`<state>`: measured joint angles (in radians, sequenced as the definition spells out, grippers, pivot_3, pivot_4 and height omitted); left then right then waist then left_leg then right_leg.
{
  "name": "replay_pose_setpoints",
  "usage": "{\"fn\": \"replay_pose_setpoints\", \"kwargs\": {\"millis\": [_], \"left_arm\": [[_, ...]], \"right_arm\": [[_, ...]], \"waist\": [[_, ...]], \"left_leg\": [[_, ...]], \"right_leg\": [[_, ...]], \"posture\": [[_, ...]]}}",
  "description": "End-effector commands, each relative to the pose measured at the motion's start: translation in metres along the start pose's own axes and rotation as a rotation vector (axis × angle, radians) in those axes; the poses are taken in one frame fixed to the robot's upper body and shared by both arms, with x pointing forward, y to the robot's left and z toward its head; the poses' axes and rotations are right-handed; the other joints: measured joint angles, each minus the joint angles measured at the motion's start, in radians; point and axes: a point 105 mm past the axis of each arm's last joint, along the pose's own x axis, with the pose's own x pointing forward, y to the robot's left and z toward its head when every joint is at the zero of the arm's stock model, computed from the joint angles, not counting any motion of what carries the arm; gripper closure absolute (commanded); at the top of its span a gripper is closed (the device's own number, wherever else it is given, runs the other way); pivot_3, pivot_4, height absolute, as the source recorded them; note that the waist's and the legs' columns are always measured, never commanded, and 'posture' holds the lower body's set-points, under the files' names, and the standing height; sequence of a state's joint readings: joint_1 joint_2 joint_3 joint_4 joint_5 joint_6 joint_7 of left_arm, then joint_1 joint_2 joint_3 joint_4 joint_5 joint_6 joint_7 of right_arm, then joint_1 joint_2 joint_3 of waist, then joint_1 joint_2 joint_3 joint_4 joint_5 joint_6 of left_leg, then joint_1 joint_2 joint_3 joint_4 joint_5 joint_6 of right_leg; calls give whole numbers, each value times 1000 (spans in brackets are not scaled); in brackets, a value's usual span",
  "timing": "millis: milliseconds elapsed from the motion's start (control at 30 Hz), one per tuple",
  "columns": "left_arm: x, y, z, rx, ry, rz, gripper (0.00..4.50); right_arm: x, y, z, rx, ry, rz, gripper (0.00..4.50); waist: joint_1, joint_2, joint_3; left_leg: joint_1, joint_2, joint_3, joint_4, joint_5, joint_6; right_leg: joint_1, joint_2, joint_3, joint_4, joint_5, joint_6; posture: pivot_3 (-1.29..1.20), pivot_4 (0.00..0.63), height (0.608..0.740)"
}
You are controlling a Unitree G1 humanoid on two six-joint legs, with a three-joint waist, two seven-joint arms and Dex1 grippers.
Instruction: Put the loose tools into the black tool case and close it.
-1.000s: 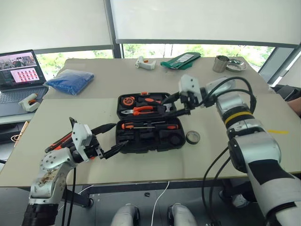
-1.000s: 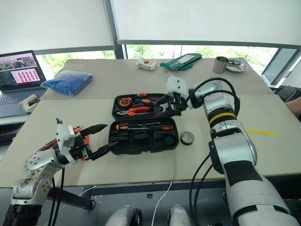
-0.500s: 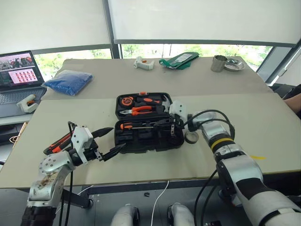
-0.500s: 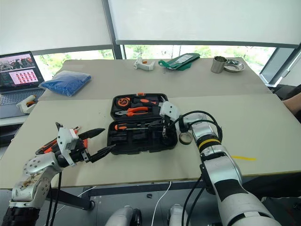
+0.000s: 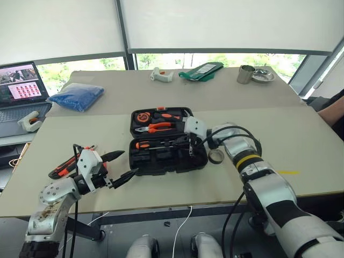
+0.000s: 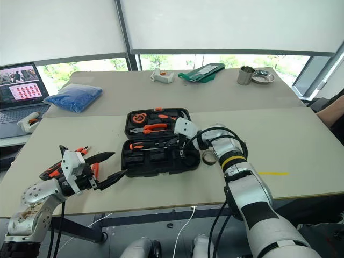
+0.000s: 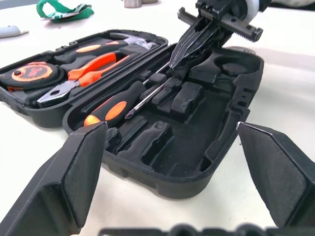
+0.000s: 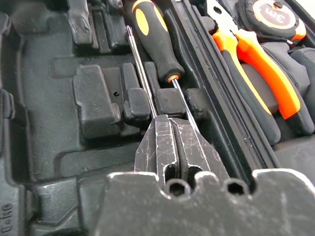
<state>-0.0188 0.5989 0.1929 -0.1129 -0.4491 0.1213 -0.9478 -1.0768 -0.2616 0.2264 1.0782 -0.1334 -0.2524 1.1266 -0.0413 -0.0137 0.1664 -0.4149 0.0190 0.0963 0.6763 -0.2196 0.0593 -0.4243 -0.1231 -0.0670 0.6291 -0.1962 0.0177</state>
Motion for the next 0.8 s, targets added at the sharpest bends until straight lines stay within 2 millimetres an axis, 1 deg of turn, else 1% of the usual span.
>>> {"fn": "replay_pose_setpoints", "kwargs": {"millis": [33, 67, 100, 133, 233, 267, 367, 400, 433, 467, 533, 567, 633, 700, 733, 800], "left_arm": [[-14, 11, 12, 23, -48, 79, 0], [-19, 13, 14, 12, -64, 101, 0], [-23, 15, 16, -5, -80, 121, 0], [-29, 18, 17, -15, -96, 154, 0], [-56, 23, 17, -30, -105, 255, 0], [-65, 24, 15, -24, -92, 287, 0], [-104, 27, 4, -33, -15, 420, 0], [-116, 28, 2, -41, 5, 458, 0], [-132, 29, -3, -47, 44, 518, 0], [-147, 30, -8, -69, 90, 576, 0], [-168, 30, -16, -113, 153, 658, 0], [-175, 30, -18, -132, 171, 684, 0], [-192, 24, -22, -183, 217, 718, 0], [-201, 18, -23, -209, 252, 723, 0], [-206, 19, -23, -216, 271, 757, 0], [-210, 22, -24, -237, 301, 806, 0]], "right_arm": [[-20, -8, 22, 35, -174, -14, 4195], [-30, -11, 26, 51, -208, -13, 3886], [-38, -12, 28, 29, -224, -17, 3700], [-46, -12, 28, 11, -238, -27, 3414], [-79, -8, 36, 10, -387, -77, 2377], [-88, -2, 35, 17, -410, -74, 2050], [-116, 28, 28, -69, -464, -43, 993], [-123, 36, 27, -87, -485, -48, 670], [-131, 44, 21, -75, -491, -52, 427], [-137, 50, 15, -68, -483, -68, 8], [-144, 59, 8, -61, -484, -95, 8], [-146, 62, 7, -63, -493, -107, 8], [-152, 70, -4, -52, -468, -124, 8], [-155, 77, -15, 6, -450, -116, 8], [-155, 78, -18, 23, -446, -111, 8], [-155, 80, -19, 43, -448, -96, 8]], "waist": [[0, 0, 0], [0, 0, 0], [1, 0, 1], [3, 0, 1], [7, 0, 1], [7, 0, 1], [12, 0, 1], [15, 0, 1], [16, 0, 1], [18, -1, 1], [20, 0, 1], [22, -1, 1], [27, -1, 1], [28, -2, 1], [30, -2, 1], [33, -3, 1]], "left_leg": [[0, 0, 0, 0, 0, 0], [-1, 0, 0, 0, 0, 1], [-1, 0, 0, -1, 1, 2], [-2, 0, 0, -1, 1, 2], [-8, 0, -1, -1, 1, 3], [-8, 0, -1, -2, 0, 3], [-8, 0, -1, -4, 0, 4], [-8, 0, -1, -5, -1, 3], [-8, 0, -1, -6, -1, 3], [-8, 0, 0, -7, -1, 3], [-8, 0, 0, -7, -3, 0], [-8, 0, 0, -7, -3, 0], [-8, 0, 0, -7, -3, -1], [-8, 0, 0, -7, -3, -1], [-8, 0, 0, -7, -4, -1], [-8, 0, 1, -7, -4, -1]], "right_leg": [[0, 0, 0, 0, 0, 0], [-1, 0, 0, -1, 0, 0], [-1, 0, 0, -1, 0, 0], [-2, -1, 0, -1, 0, 0], [-6, -2, -1, -3, 0, 0], [-6, -2, -1, -3, 0, 0], [-6, -5, -2, -5, 0, 1], [-6, -6, -2, -6, 0, 1], [-6, -6, -2, -8, -1, 1], [-7, -6, -2, -8, -1, 1], [-7, -7, -1, -10, -1, 1], [-8, -6, -1, -10, -1, 1], [-11, -6, -2, -11, -9, 2], [-12, -6, -2, -12, -9, 2], [-12, -7, -2, -13, -9, 2], [-12, -7, -2, -14, -9, 2]], "posture": [[0, 150, 740], [0, 150, 740], [0, 150, 740], [0, 150, 740], [0, 150, 740], [0, 150, 740], [0, 150, 740], [0, 150, 740], [0, 150, 740], [0, 150, 740], [0, 150, 740], [0, 150, 740], [0, 150, 740], [0, 150, 740], [0, 150, 740], [0, 150, 740]]}}
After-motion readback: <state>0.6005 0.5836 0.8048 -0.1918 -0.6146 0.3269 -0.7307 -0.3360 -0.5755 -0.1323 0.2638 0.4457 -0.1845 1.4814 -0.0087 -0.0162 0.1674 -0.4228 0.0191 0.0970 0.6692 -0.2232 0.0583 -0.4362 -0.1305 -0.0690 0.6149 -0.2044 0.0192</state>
